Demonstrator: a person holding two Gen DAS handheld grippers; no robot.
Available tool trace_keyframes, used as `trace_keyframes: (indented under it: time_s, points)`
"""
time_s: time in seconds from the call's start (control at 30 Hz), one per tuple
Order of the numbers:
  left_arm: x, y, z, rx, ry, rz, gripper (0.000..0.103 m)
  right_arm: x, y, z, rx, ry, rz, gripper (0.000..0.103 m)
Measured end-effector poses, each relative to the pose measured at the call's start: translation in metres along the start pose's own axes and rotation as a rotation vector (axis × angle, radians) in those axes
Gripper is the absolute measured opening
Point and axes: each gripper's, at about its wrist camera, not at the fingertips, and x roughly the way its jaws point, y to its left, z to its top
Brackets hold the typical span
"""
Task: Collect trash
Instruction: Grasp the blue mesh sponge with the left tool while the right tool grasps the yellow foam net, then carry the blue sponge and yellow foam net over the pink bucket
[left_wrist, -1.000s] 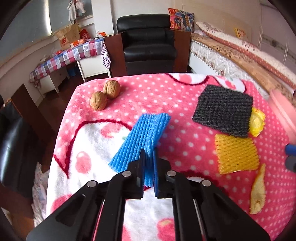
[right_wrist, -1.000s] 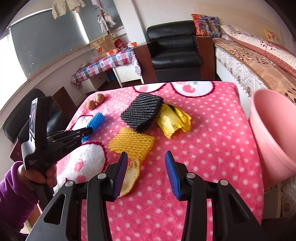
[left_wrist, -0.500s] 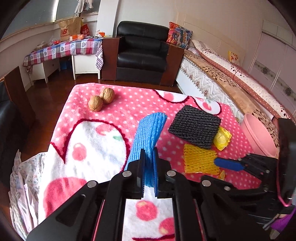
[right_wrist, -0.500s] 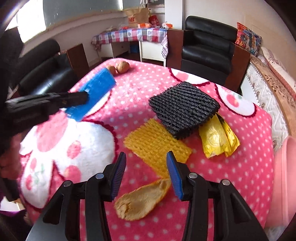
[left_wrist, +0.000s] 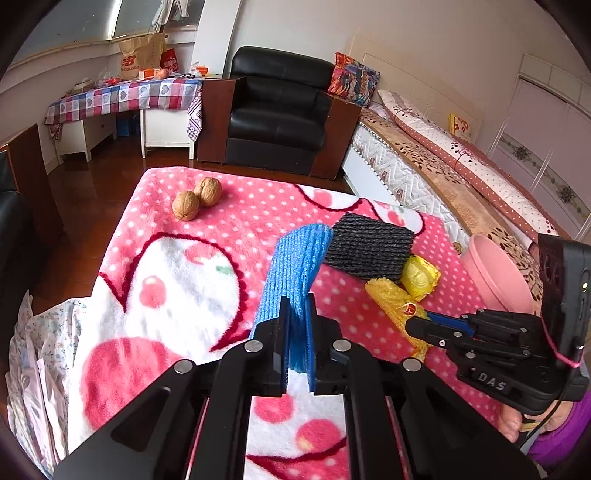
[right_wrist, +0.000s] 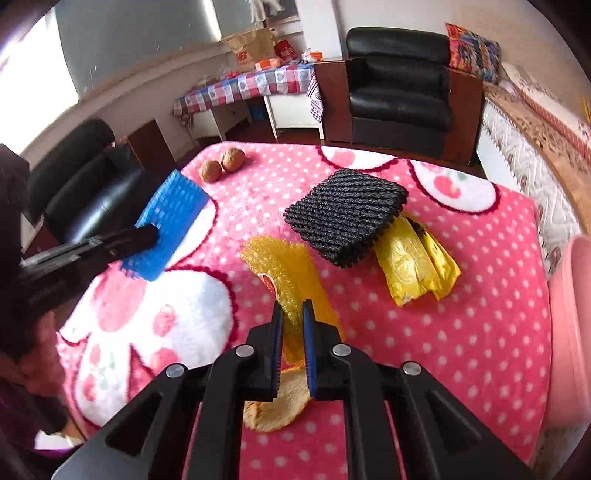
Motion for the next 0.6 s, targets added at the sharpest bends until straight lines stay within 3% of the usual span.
trace_keyframes:
  time_s: [0.37, 0.6]
  points:
    - [-0.006, -0.033, -0.013, 0.047, -0.009, -0.056, 0.007, -0.052, -0.04, -0.024, 0.273, -0.04, 0.061, 0.01]
    - [-0.005, -0.053, -0.018, 0.065, -0.005, -0.088, 0.007, -0.059, -0.054, -0.048, 0.368, 0.0, 0.104, 0.01]
